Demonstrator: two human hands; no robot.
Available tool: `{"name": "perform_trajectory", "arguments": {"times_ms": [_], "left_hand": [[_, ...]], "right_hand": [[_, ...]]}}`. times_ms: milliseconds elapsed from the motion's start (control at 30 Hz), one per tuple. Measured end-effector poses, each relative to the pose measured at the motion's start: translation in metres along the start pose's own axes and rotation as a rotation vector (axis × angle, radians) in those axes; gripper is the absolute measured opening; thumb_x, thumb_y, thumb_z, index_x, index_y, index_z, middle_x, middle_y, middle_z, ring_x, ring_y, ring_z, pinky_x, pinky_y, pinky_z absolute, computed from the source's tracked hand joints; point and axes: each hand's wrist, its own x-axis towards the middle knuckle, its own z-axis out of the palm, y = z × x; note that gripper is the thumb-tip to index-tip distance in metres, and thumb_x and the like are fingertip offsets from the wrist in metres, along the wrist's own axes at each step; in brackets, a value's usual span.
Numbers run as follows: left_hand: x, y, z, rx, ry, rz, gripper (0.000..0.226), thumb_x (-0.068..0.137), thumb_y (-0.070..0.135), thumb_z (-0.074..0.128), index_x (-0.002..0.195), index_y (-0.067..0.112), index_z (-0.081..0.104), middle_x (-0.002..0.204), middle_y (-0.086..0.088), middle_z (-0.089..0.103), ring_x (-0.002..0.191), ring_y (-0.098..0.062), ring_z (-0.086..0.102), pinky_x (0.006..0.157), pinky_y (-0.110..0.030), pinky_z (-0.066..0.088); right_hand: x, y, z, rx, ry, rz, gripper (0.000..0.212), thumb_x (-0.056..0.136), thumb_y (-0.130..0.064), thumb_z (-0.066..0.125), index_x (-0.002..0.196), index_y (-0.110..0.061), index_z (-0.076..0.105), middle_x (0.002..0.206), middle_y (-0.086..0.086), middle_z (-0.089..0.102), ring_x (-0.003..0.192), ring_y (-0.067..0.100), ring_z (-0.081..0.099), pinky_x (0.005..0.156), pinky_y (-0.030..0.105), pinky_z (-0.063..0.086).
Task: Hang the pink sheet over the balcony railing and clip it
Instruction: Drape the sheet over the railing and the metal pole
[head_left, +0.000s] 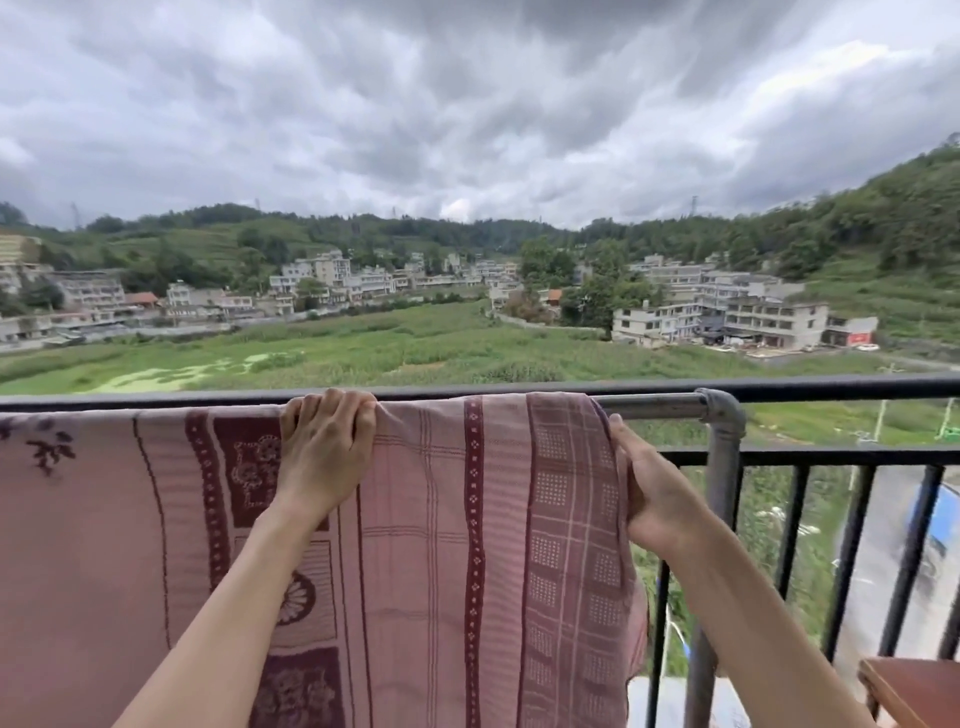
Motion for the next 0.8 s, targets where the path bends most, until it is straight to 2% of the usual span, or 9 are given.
{"name": "perform_trajectory", "arguments": {"times_ms": [133, 267, 367, 433, 533, 633, 700, 733, 800], "left_hand": [[0.002, 0.002, -0.003, 0.024, -0.023, -0.003, 0.057, 0.085, 0.046, 0.011, 0.109, 0.019, 0.055, 0.112, -0.003, 0.055, 0.108, -0.023, 0.042, 0.099, -0.033, 0.015], [0.004, 0.004, -0.009, -0.004, -0.073, -0.054, 0.053, 0.086, 0.042, 0.015, 0.111, 0.018, 0.055, 0.116, -0.003, 0.055, 0.111, -0.024, 0.04, 0.101, -0.036, 0.017], [0.001, 0.003, -0.014, 0.013, -0.073, -0.081, 0.049, 0.09, 0.039, 0.017, 0.113, 0.016, 0.054, 0.121, -0.006, 0.054, 0.114, -0.025, 0.04, 0.103, -0.038, 0.016], [0.0, 0.001, -0.016, 0.042, -0.083, -0.111, 0.043, 0.097, 0.034, 0.02, 0.118, 0.015, 0.053, 0.126, -0.009, 0.052, 0.12, -0.028, 0.038, 0.108, -0.039, 0.014], [-0.001, 0.001, -0.018, 0.076, -0.087, -0.2, 0.039, 0.099, 0.027, 0.026, 0.125, 0.015, 0.052, 0.135, -0.009, 0.049, 0.13, -0.027, 0.034, 0.114, -0.043, 0.01], [-0.008, 0.02, -0.018, -0.001, 0.02, -0.301, 0.036, 0.097, 0.019, 0.036, 0.127, 0.011, 0.052, 0.138, -0.011, 0.047, 0.133, -0.027, 0.032, 0.114, -0.042, 0.016], [-0.018, 0.052, -0.014, -0.084, 0.088, -0.27, 0.033, 0.094, 0.016, 0.042, 0.124, 0.009, 0.055, 0.135, -0.01, 0.05, 0.13, -0.025, 0.037, 0.112, -0.042, 0.025], [-0.024, 0.073, -0.011, -0.127, 0.111, -0.222, 0.031, 0.094, 0.015, 0.045, 0.122, 0.011, 0.056, 0.133, -0.008, 0.052, 0.127, -0.022, 0.04, 0.11, -0.04, 0.028], [-0.038, 0.122, -0.003, -0.203, 0.116, -0.107, 0.026, 0.093, 0.019, 0.049, 0.117, 0.014, 0.058, 0.126, -0.001, 0.055, 0.12, -0.013, 0.044, 0.106, -0.034, 0.034]], "right_hand": [[-0.002, -0.024, -0.001, -0.066, -0.042, 0.06, 0.042, 0.096, -0.041, 0.041, 0.078, -0.011, 0.065, 0.065, 0.004, 0.066, 0.058, 0.017, 0.064, 0.058, 0.03, 0.054], [-0.003, -0.065, 0.004, -0.218, 0.105, -0.236, 0.026, 0.09, -0.023, 0.059, 0.07, -0.008, 0.061, 0.05, 0.003, 0.063, 0.046, 0.017, 0.061, 0.063, 0.037, 0.053], [-0.003, -0.068, -0.002, -0.261, 0.133, -0.29, 0.021, 0.085, -0.025, 0.066, 0.073, -0.007, 0.067, 0.071, 0.011, 0.069, 0.063, 0.024, 0.066, 0.063, 0.037, 0.055], [-0.007, -0.058, -0.013, -0.345, 0.099, -0.282, 0.017, 0.084, -0.022, 0.066, 0.084, -0.006, 0.071, 0.085, 0.01, 0.07, 0.07, 0.019, 0.069, 0.056, 0.026, 0.053], [-0.017, -0.051, -0.028, -0.457, -0.064, -0.304, 0.016, 0.09, -0.019, 0.059, 0.085, -0.008, 0.068, 0.069, 0.001, 0.07, 0.054, 0.006, 0.065, 0.044, 0.014, 0.045], [-0.013, -0.054, -0.029, -0.595, -0.155, -0.349, 0.025, 0.094, -0.023, 0.052, 0.088, -0.009, 0.071, 0.085, 0.014, 0.073, 0.076, 0.019, 0.067, 0.065, 0.024, 0.051], [-0.007, -0.056, -0.025, -0.664, -0.182, -0.36, 0.029, 0.097, -0.019, 0.047, 0.087, -0.009, 0.072, 0.098, 0.023, 0.069, 0.087, 0.032, 0.065, 0.081, 0.038, 0.054], [-0.005, -0.059, -0.022, -0.69, -0.198, -0.361, 0.029, 0.097, -0.017, 0.045, 0.088, -0.011, 0.072, 0.1, 0.023, 0.069, 0.092, 0.035, 0.065, 0.087, 0.043, 0.053], [-0.002, -0.067, -0.02, -0.695, -0.265, -0.327, 0.028, 0.098, -0.012, 0.043, 0.093, -0.012, 0.07, 0.097, 0.012, 0.072, 0.093, 0.026, 0.067, 0.087, 0.039, 0.053]]}}
